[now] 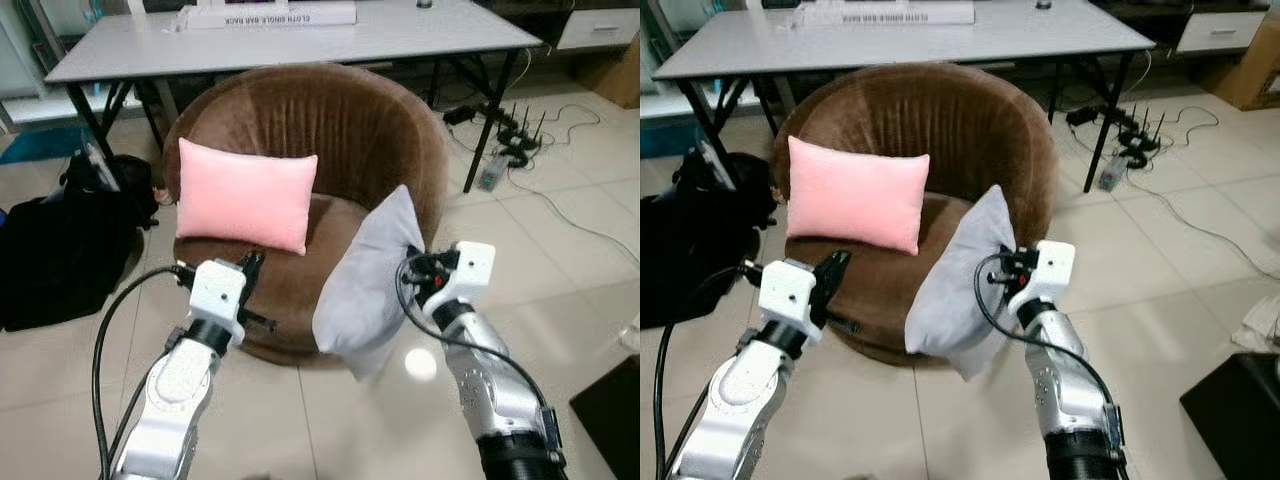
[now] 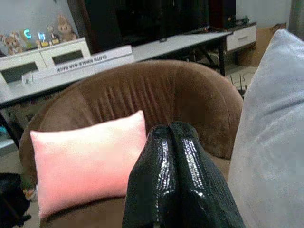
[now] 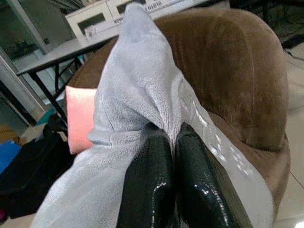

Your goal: Move the pillow to the sofa from floor

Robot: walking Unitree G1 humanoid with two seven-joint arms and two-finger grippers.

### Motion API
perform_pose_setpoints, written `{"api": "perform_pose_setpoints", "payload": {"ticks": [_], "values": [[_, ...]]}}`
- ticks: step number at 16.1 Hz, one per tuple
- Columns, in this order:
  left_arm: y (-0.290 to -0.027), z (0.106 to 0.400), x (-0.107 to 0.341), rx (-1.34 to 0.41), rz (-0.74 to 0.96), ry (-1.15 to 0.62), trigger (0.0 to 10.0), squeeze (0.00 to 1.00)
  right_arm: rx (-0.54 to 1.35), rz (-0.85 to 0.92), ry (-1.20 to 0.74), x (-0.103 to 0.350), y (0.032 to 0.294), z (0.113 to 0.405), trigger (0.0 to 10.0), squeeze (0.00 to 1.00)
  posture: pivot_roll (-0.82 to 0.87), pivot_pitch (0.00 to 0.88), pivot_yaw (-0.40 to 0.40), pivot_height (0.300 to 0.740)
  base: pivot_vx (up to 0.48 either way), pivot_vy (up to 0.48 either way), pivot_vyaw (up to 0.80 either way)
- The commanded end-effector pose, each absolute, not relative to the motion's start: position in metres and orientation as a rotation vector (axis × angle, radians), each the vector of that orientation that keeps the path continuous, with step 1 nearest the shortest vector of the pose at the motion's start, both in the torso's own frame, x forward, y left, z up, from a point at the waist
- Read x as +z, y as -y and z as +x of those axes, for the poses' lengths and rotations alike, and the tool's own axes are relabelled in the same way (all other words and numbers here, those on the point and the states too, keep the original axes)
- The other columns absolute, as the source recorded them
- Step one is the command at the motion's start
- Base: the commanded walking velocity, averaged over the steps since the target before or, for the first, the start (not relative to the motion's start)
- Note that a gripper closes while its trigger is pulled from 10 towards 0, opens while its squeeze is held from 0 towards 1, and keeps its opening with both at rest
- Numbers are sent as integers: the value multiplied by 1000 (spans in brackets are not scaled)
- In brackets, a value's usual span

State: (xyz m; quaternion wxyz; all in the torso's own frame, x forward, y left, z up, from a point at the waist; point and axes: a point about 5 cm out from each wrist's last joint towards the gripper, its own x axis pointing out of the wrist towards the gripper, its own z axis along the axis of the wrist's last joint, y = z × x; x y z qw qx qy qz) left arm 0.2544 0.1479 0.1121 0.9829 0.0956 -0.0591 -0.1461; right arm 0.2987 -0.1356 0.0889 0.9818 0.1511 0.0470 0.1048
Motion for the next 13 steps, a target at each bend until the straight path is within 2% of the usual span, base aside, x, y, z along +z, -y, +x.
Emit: {"api": "perform_pose_setpoints", "payload": {"ticks": [1, 4, 9, 13], "values": [[-147, 256, 121, -300, 208, 155, 10000, 0, 244, 306, 4, 111, 134, 305, 10000, 0, 75, 38, 20, 740, 259, 0, 0], [-147, 258, 126, -301, 211, 170, 10000, 0, 272, 302, 41, 122, 131, 307, 10000, 0, 77, 33, 17, 740, 265, 0, 0], [-147, 259, 133, -305, 220, 193, 10000, 0, 257, 316, 56, 126, 132, 309, 10000, 0, 81, 35, 18, 740, 275, 0, 443], [-147, 260, 134, -311, 228, 187, 10000, 0, 222, 322, 53, 125, 136, 311, 10000, 0, 82, 35, 22, 740, 277, 0, 0]]}}
